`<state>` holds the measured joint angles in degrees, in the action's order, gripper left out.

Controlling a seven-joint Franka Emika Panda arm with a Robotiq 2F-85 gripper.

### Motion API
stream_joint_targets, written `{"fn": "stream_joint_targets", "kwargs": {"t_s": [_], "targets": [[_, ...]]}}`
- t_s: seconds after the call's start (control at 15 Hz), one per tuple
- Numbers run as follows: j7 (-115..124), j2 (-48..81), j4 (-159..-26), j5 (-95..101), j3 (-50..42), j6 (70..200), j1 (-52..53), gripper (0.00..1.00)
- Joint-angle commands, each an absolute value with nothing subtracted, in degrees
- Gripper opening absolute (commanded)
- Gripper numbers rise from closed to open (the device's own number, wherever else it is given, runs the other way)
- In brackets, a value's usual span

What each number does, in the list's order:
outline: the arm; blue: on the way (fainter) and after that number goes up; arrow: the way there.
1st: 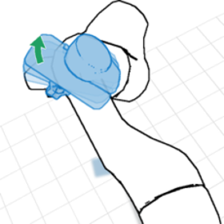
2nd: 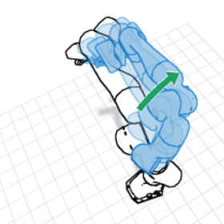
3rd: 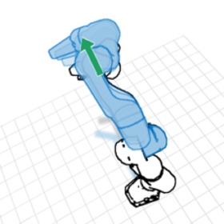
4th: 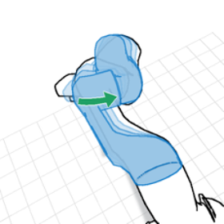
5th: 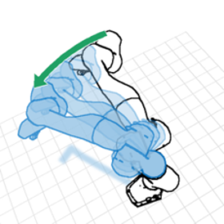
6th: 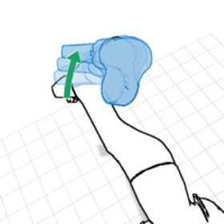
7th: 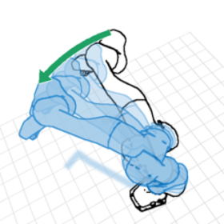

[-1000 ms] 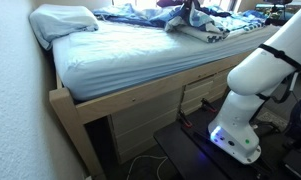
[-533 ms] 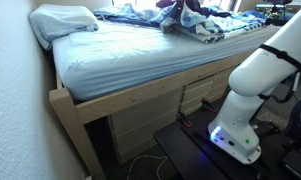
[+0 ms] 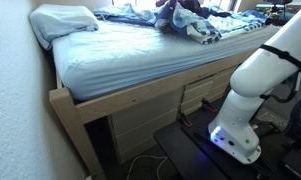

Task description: Spread the bed

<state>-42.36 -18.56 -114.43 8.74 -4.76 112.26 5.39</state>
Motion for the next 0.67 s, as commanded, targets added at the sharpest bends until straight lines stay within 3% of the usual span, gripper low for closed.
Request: {"fn": "stream_joint_targets", "kwargs": {"t_s": [0.0, 0.53, 0.6], "targets": [[-43.07, -18.49, -114.27, 8.12, -4.05, 112.15, 4.9, 0.13], [-43.88, -18.49, -114.14, 7.69, -3.97, 112.15, 5.08, 0.13], [-43.88, -17.9, -113.57, 7.81, -3.95, 111.64, 5.05, 0.03]]}}
